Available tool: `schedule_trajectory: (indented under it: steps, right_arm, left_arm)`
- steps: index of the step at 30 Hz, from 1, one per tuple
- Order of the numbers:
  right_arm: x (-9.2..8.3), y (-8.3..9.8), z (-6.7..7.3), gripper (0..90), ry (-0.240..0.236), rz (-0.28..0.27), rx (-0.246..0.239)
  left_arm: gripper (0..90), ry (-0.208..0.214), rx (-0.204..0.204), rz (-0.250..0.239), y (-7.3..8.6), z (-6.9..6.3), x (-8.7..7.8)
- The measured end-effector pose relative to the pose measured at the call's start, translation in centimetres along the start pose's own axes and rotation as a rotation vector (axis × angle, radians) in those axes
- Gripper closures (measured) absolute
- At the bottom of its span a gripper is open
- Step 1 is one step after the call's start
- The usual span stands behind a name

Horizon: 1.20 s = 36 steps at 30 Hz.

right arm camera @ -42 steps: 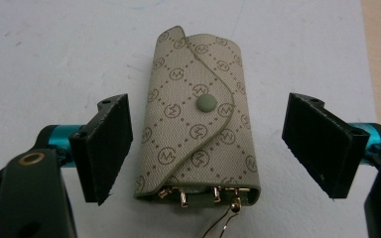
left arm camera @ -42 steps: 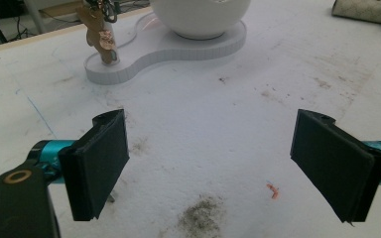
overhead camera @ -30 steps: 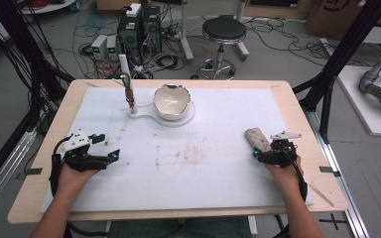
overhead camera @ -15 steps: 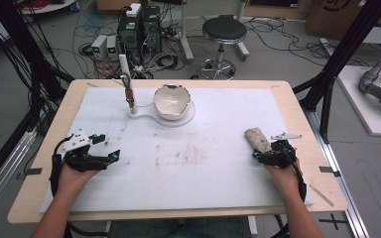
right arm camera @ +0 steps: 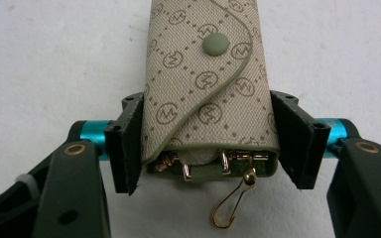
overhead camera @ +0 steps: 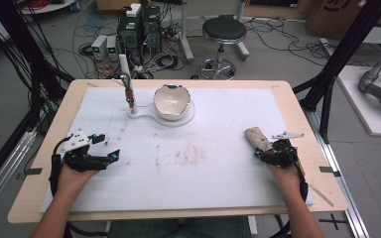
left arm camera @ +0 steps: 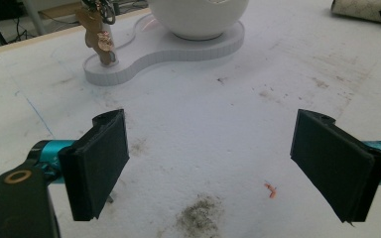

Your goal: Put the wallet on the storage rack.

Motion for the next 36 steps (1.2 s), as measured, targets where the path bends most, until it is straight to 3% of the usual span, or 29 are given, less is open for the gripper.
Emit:
schedule_trajectory:
  steps: [15, 24, 27, 36]
  right_arm:
    - [-2.2, -3.3, 2.8, 37.2, -0.028, -0.097, -0.119]
    - [-3.2, -7.2, 5.1, 37.3, -0.056, -0.145, -0.189]
    - [-3.5, -8.7, 6.2, 37.2, -0.092, -0.159, -0.225]
    - [-3.7, -11.7, 8.6, 37.2, -0.111, -0.163, -0.302]
  left_arm:
    - [15.0, 0.002, -0.007, 0.002, 0.2, 0.0, -0.1]
    - [15.0, 0.001, -0.006, -0.002, 0.1, 0.1, -0.2]
    - [14.9, 0.003, -0.007, -0.005, 0.1, 0.1, -0.2]
    - [14.9, 0.002, -0.007, -0.010, 0.1, 0.0, -0.5]
Point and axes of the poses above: each handheld gripper's, and its own axes: x roughly forward along the jaws, y roughly out of its underside, z roughly to its left, the point moved 8 cm from there along x, roughly forward along the jaws, and after that the axes turned 7 degrees about z, right-handed, at the moved point
